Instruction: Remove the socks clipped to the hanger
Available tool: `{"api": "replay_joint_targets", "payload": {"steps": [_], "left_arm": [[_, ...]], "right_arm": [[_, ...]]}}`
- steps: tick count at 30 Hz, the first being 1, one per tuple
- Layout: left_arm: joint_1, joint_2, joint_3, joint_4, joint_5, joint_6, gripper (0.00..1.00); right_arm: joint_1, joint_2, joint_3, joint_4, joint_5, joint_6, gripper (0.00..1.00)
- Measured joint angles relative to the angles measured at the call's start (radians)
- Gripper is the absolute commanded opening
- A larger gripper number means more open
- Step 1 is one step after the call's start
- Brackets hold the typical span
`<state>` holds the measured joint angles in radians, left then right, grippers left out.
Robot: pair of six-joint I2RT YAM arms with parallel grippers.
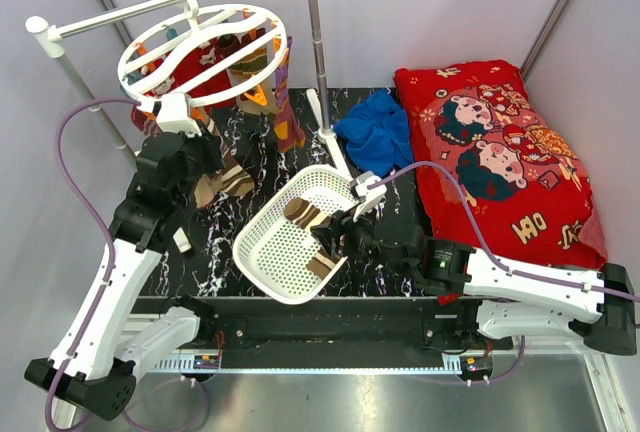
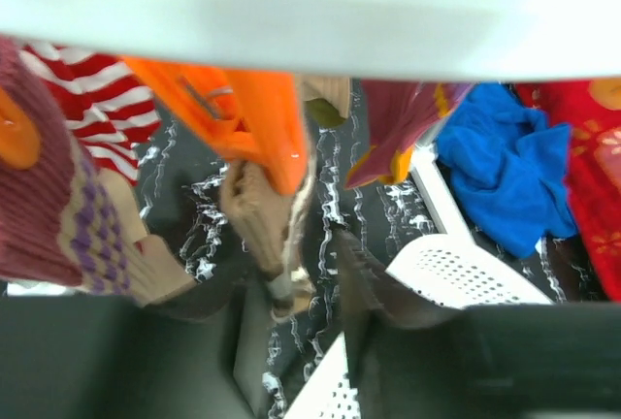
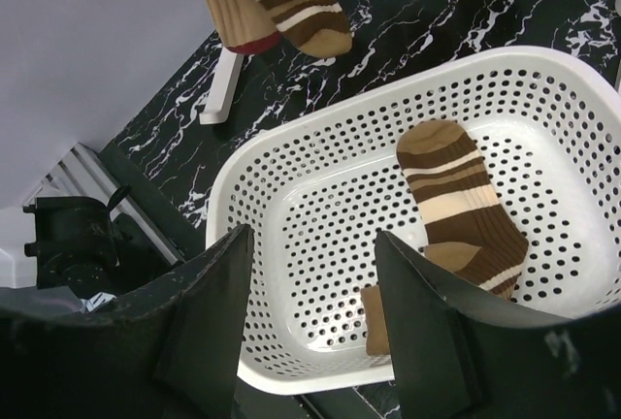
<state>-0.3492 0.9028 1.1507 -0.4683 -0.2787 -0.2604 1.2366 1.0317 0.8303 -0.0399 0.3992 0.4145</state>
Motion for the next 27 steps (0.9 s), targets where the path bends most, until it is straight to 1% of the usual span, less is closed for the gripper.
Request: {"api": "replay_joint_targets", "payload": {"steps": [3,5,6,9,13,16,19,21,22,25,26,27], "left_arm": [[0.000,-0.012,0.000,-0.001,0.047,-0.017,0.06],[0.000,-0.029,0.000,-0.002,0.092,-0.033,0.02],[0.000,-0.039,0.000,-0.003,0.115,-0.043,0.00],[0.001,-0.059,0.001,-0.008,0.175,-0.068,0.00],[0.001,-0.070,0.002,-0.012,0.259,-0.104,0.02],[0.001,-0.072,0.005,-0.016,0.301,-0.126,0.02],[0.001,-0.076,0.006,-0.016,0.334,-0.148,0.02],[0.001,-0.079,0.006,-0.016,0.354,-0.163,0.02],[0.001,-0.080,0.006,-0.016,0.361,-0.168,0.02],[0.001,-0.084,0.006,-0.016,0.384,-0.186,0.02],[0.001,-0.085,0.006,-0.016,0.390,-0.191,0.03],[0.001,-0.085,0.006,-0.016,0.394,-0.195,0.05]], "right_arm": [[0.000,0.014,-0.012,0.082,0.000,-0.044,0.66],[0.000,0.045,-0.013,0.170,0.000,-0.094,0.69],[0.000,0.073,-0.013,0.241,0.000,-0.132,0.70],[0.000,0.164,0.003,0.375,0.003,-0.221,0.72],[0.000,0.338,0.092,0.512,-0.001,-0.337,0.72],[0.000,0.455,0.172,0.579,-0.002,-0.400,0.73],[0.000,0.553,0.261,0.618,0.003,-0.441,0.74],[-0.001,0.613,0.322,0.637,0.015,-0.464,0.74],[-0.001,0.641,0.352,0.642,0.026,-0.472,0.72],[-0.005,0.707,0.429,0.639,0.059,-0.492,0.54],[-0.008,0.722,0.447,0.637,0.070,-0.496,0.37],[-0.011,0.733,0.460,0.633,0.080,-0.499,0.30]]}}
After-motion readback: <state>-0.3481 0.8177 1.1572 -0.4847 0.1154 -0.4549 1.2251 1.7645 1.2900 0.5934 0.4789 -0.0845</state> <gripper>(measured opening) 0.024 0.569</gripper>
